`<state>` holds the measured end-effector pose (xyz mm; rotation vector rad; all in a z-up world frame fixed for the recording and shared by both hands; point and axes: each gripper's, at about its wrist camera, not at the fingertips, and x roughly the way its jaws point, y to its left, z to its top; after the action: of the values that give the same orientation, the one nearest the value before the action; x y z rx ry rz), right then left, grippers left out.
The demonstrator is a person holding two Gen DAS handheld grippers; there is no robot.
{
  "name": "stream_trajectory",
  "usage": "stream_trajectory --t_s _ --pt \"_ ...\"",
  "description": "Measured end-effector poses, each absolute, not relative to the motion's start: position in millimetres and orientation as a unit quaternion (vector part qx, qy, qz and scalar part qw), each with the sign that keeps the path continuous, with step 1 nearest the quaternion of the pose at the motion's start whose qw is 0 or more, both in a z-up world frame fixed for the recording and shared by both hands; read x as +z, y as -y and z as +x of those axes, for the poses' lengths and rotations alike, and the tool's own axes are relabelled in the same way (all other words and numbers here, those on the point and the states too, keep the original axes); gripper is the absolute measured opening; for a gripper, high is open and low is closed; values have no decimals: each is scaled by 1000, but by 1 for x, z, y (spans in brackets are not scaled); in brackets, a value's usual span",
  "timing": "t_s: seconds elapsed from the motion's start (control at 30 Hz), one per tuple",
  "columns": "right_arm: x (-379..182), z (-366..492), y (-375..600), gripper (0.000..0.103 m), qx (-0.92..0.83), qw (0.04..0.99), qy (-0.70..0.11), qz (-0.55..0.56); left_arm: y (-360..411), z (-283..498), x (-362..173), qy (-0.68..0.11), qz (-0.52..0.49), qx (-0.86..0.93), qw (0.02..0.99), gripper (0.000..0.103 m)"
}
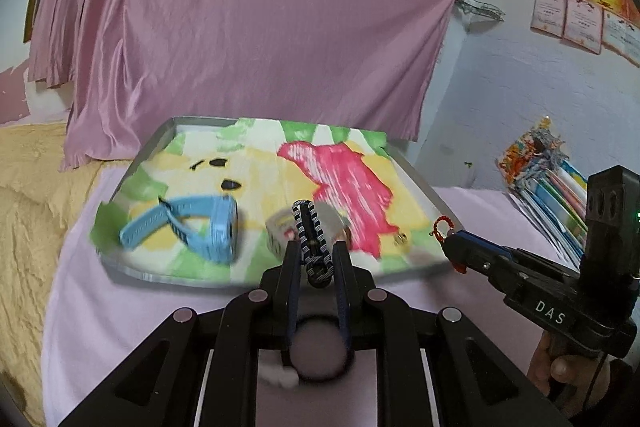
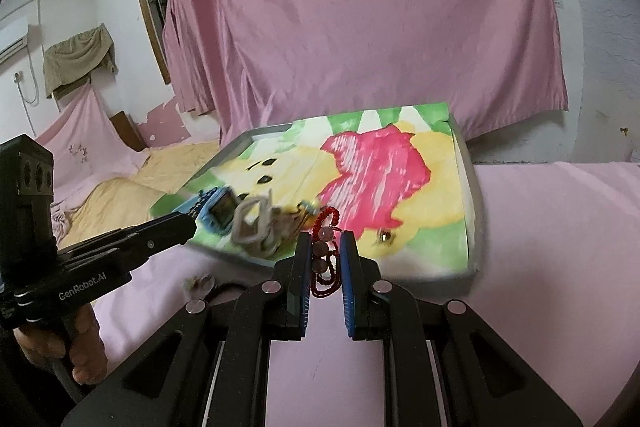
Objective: Organize jewelry
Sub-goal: 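Carry the black strap with left tool while right tool carries the red bracelet to the tray, then open left tool over the tray while right tool releases the red bracelet there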
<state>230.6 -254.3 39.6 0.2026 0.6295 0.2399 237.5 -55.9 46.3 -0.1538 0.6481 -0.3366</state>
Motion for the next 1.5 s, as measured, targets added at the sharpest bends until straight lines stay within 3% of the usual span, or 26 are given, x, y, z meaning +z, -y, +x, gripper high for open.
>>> stream_trajectory --t_s 0.3,0.9,1.1,1.23,1.3,1.37,1.4,1.47,1.5 --pt "24 278 237 12 123 926 -344 98 58 279 32 -349 -69 -136 924 15" --pt "3 300 232 14 112 910 -388 95 58 289 16 -365 -72 -140 918 15" --pt "5 297 233 20 118 909 -388 93 60 287 17 -366 -68 -141 917 16" --pt "12 285 239 37 110 918 -367 96 61 279 22 -349 -57 -134 926 17" --pt "16 278 242 37 106 924 -355 95 61 275 25 -339 -55 -135 929 20" --pt "20 271 245 38 100 930 -341 93 60 269 29 -330 -55 -135 933 33" --pt "22 267 246 42 97 933 -333 92 59 266 31 -324 -57 -136 935 37" --pt "26 258 248 59 86 939 -321 89 56 259 35 -312 -67 -137 938 61" --pt "28 253 249 60 82 942 -313 88 54 256 37 -304 -73 -138 940 63"
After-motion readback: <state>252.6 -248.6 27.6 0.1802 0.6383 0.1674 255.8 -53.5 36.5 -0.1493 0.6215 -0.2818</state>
